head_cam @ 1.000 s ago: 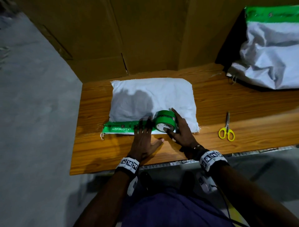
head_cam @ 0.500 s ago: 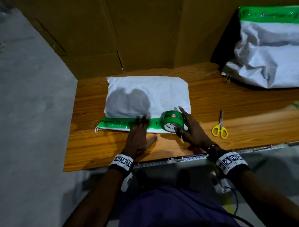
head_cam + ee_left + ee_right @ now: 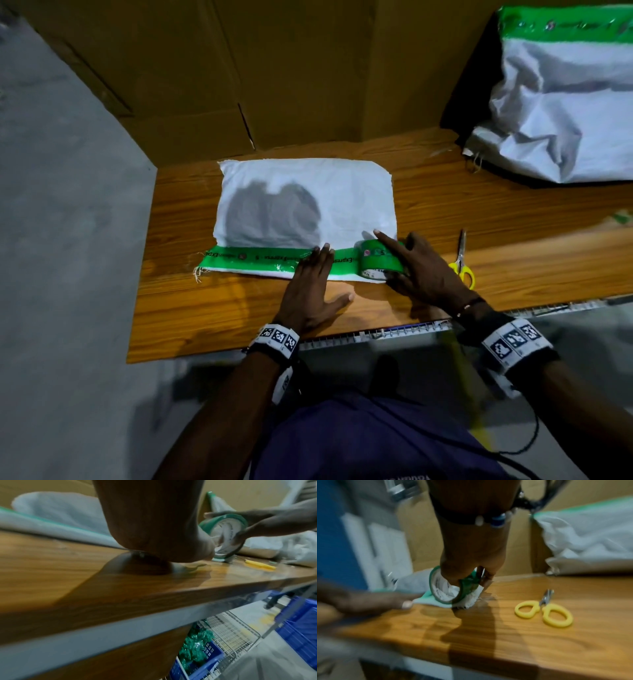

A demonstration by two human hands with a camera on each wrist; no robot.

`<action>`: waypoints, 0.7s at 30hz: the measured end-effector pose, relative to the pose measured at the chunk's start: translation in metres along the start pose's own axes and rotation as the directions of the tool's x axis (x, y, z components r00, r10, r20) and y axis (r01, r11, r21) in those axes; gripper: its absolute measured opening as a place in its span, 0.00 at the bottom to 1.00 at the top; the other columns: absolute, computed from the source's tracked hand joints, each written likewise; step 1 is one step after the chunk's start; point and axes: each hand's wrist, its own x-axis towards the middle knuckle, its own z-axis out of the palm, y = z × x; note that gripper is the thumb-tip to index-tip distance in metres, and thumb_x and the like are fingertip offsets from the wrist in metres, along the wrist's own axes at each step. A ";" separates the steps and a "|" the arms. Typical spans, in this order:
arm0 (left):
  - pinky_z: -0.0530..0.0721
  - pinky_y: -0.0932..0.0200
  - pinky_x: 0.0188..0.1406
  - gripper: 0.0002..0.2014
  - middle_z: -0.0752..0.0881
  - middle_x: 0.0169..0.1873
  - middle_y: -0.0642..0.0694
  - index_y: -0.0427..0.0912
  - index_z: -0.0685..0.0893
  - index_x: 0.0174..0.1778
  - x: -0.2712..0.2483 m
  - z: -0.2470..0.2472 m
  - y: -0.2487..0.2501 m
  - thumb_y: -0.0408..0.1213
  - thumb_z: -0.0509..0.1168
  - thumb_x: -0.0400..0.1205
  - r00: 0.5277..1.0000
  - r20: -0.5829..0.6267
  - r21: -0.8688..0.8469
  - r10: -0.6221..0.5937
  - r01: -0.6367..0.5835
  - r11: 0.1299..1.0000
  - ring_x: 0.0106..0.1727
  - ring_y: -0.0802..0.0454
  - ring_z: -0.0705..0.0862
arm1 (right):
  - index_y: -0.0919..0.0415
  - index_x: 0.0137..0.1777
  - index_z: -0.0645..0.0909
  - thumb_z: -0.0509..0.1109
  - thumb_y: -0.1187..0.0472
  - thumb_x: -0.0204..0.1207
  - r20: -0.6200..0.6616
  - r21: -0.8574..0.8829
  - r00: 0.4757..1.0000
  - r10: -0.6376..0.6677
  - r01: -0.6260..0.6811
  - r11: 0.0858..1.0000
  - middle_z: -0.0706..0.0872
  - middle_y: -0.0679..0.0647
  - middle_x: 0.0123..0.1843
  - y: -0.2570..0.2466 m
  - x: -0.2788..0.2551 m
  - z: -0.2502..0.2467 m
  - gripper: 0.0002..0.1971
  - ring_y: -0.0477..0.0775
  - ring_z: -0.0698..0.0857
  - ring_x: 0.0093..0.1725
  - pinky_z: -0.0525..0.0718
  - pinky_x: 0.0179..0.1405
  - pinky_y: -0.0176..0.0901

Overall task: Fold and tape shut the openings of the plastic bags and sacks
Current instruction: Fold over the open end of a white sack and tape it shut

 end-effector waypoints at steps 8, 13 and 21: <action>0.48 0.43 0.92 0.52 0.44 0.93 0.47 0.42 0.44 0.94 0.013 0.012 0.037 0.74 0.54 0.83 1.000 0.006 -0.004 -0.005 0.005 1.000 0.93 0.53 0.40 | 0.43 0.93 0.54 0.70 0.48 0.84 -0.076 0.443 0.988 0.133 -0.086 0.893 0.79 0.59 0.69 -0.004 -0.006 0.029 0.41 0.56 0.81 0.66 0.83 0.63 0.58; 0.50 0.44 0.92 0.53 0.44 0.93 0.47 0.41 0.45 0.93 0.011 0.013 0.030 0.73 0.56 0.84 0.999 0.003 0.000 0.044 -0.044 0.999 0.93 0.53 0.40 | 0.41 0.93 0.53 0.67 0.47 0.83 -0.016 0.284 0.999 0.051 -0.044 0.958 0.72 0.55 0.59 0.003 -0.004 0.008 0.40 0.56 0.76 0.54 0.77 0.52 0.47; 0.51 0.47 0.92 0.49 0.45 0.93 0.49 0.44 0.45 0.94 0.009 0.010 0.031 0.70 0.57 0.85 0.999 -0.013 -0.009 0.040 -0.041 0.999 0.93 0.55 0.42 | 0.35 0.92 0.53 0.76 0.54 0.80 0.013 0.047 0.997 0.073 -0.073 0.996 0.67 0.54 0.56 0.005 -0.006 -0.008 0.46 0.55 0.70 0.49 0.77 0.43 0.48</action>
